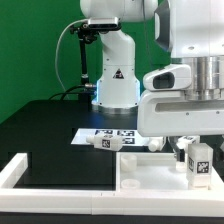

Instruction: Assemble one leg

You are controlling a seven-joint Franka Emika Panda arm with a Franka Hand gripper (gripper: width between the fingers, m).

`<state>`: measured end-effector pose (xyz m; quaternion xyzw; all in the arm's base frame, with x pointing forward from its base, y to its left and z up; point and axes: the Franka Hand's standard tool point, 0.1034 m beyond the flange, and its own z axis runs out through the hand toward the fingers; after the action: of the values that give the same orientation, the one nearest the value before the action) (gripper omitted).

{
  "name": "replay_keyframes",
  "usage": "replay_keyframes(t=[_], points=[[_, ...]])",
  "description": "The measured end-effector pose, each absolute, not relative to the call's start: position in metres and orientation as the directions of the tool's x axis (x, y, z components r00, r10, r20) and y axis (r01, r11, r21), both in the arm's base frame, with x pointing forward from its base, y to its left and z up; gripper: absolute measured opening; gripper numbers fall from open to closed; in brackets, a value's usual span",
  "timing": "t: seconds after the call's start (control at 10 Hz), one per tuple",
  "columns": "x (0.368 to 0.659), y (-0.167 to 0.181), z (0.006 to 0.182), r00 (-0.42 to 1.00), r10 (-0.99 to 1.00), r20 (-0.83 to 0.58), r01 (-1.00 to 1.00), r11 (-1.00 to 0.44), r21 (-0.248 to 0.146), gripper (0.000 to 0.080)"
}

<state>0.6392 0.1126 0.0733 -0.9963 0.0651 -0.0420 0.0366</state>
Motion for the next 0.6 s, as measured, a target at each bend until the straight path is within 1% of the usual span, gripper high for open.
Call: replay_keyframes(t=[0.1, 0.2, 0.4, 0.5, 0.6], points=[[0.6391, 0.1128, 0.0733, 0.974, -0.214, 0.072, -0.208, -0.974, -0.085, 0.0359], [0.6391, 0.112, 0.0731, 0.967, -0.246, 0.069, -0.24, -0.967, -0.086, 0.0285], [0.6393, 0.111, 0.0733, 0.892, -0.448, 0.048, -0.443, -0.891, -0.099, 0.0285], [0.6397, 0.1104, 0.0741, 0.803, -0.595, 0.026, -0.59, -0.801, -0.105, 0.0285], [0.6401, 0.1093, 0.0742, 0.642, -0.766, -0.009, -0.762, -0.637, -0.116, 0.0285]])
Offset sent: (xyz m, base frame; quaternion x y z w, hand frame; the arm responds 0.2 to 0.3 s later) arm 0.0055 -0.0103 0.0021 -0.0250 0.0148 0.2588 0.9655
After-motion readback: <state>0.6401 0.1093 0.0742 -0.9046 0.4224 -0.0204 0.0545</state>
